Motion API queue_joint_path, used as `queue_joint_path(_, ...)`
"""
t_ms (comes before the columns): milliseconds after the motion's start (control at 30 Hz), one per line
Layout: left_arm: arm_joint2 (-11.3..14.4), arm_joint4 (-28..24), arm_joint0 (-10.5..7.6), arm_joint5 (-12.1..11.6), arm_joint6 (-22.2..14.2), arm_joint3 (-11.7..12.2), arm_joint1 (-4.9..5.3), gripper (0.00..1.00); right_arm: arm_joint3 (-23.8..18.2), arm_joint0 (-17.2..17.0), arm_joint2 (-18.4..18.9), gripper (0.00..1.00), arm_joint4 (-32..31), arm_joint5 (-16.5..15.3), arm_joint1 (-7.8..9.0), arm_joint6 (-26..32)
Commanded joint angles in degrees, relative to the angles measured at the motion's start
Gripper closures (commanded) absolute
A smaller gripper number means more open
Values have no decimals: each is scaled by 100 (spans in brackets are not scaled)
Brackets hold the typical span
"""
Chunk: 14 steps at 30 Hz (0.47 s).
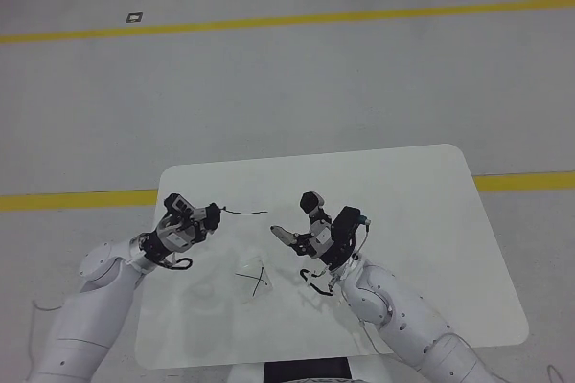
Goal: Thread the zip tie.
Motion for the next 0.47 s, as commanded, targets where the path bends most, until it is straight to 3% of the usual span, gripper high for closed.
queue_joint_path(0, -34, 4, 23, -41, -35, -73, 4, 100, 0, 0, 0, 0, 0, 0, 0, 0)
queue_joint_path(433, -40, 59, 35, -25, -83, -204, 2, 100, -306, -87, -16, 0, 634, 0, 36, -102)
